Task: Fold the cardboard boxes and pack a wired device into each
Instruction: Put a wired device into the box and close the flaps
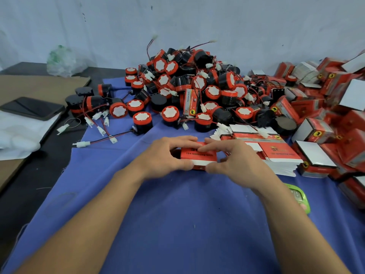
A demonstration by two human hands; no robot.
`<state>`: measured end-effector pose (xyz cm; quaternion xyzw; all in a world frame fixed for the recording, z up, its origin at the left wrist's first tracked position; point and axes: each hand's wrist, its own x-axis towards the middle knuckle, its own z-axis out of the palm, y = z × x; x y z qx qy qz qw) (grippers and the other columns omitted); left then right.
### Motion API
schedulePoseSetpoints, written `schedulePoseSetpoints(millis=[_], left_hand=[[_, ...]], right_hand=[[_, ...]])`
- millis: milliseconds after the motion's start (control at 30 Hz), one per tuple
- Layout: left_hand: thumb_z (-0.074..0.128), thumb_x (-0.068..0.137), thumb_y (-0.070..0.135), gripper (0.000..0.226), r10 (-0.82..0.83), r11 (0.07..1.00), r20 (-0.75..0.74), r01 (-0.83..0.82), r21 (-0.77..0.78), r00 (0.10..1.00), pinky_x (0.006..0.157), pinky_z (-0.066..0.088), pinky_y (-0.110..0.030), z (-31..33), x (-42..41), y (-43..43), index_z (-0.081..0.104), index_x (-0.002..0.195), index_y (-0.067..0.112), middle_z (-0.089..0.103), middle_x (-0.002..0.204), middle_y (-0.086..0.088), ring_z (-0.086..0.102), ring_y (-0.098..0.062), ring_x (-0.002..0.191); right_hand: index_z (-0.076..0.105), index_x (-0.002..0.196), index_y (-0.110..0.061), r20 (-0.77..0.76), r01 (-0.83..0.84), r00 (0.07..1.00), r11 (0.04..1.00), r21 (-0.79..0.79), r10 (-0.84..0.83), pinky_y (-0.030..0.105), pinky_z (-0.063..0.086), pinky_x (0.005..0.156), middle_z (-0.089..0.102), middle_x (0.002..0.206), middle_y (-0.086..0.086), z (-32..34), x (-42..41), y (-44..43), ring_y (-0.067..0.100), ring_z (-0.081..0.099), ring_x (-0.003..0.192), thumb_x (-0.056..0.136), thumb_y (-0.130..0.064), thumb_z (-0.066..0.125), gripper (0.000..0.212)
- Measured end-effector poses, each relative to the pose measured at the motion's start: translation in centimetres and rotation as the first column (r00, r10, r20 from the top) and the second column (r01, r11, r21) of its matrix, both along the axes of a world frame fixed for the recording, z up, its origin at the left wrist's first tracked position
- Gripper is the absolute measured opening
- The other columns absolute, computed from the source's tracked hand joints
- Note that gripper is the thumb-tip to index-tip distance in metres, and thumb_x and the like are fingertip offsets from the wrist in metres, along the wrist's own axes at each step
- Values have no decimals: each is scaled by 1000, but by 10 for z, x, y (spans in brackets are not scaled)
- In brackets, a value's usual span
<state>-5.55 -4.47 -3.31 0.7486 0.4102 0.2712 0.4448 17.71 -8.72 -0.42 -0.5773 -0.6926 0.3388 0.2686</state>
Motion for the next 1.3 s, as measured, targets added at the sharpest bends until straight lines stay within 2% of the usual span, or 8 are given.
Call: schedulePoseSetpoints(millis=[133, 267, 667, 767, 867, 1000, 1167, 1300], left_hand=[[82, 88, 30, 47, 68, 984, -50, -59, 170, 996, 110, 44, -23, -4, 2, -4, 69, 126, 55, 56, 139, 39, 51, 15, 129], [78, 91, 40, 41, 54, 984, -51, -45, 172, 997, 105, 41, -17, -4, 2, -2, 66, 125, 60, 55, 135, 44, 48, 19, 129], [78, 88, 49, 57, 134, 954, -137, -90, 285, 981, 108, 36, -10, -8, 6, -5, 57, 141, 51, 49, 150, 34, 42, 18, 135], [75, 84, 56, 60, 183, 940, -105, -142, 312, 978, 103, 35, -3, -12, 11, -8, 57, 141, 48, 54, 139, 36, 45, 21, 128], [73, 77, 64, 64, 185, 943, -106, -146, 300, 977, 99, 42, -6, -9, 10, -9, 59, 138, 49, 56, 127, 43, 51, 15, 125], [85, 69, 39, 84, 173, 945, -176, -113, 308, 969, 94, 42, -6, -9, 11, -10, 49, 144, 52, 56, 130, 39, 53, 12, 121], [90, 68, 28, 98, 218, 933, -165, -156, 325, 962, 96, 48, -14, -12, 14, -11, 44, 151, 48, 63, 136, 22, 60, 3, 116], [91, 66, 24, 101, 215, 942, -131, -170, 290, 968, 96, 47, -10, -12, 14, -10, 43, 151, 50, 62, 138, 23, 59, 7, 120]], right_hand=[[75, 97, -42, -7, 109, 994, 990, 85, -109, 15, 49, 86, 65, 129, -24, -3, -14, -2, -1, 61, 114, 80, -10, 82, 37], [77, 104, -42, 2, 124, 992, 986, 110, -125, -3, 39, 70, 65, 101, -34, -7, -10, -2, -20, 58, 94, 87, -17, 78, 31], [71, 119, -49, 33, 109, 993, 975, 192, -117, 5, 41, 70, 65, 97, -38, -15, -4, 3, -16, 60, 91, 85, -36, 79, 37], [66, 127, -50, 96, 104, 987, 972, 210, -127, 4, 45, 68, 70, 106, -26, -17, -5, 1, -7, 65, 85, 74, -39, 87, 58], [68, 126, -49, 86, 112, 987, 971, 214, -133, 5, 48, 72, 70, 113, -25, -17, -4, 3, -9, 63, 93, 76, -39, 86, 54], [67, 125, -50, 85, 125, 986, 975, 185, -143, 10, 48, 73, 70, 112, -26, -16, -4, 3, -5, 64, 94, 79, -38, 83, 50], [71, 122, -46, 59, 114, 990, 973, 200, -129, -7, 36, 74, 54, 89, -48, -17, -3, 5, -34, 48, 87, 82, -34, 84, 43], [71, 123, -43, 59, 95, 992, 971, 221, -110, -6, 35, 77, 57, 99, -48, -17, -3, 6, -32, 48, 90, 90, -33, 77, 35]])
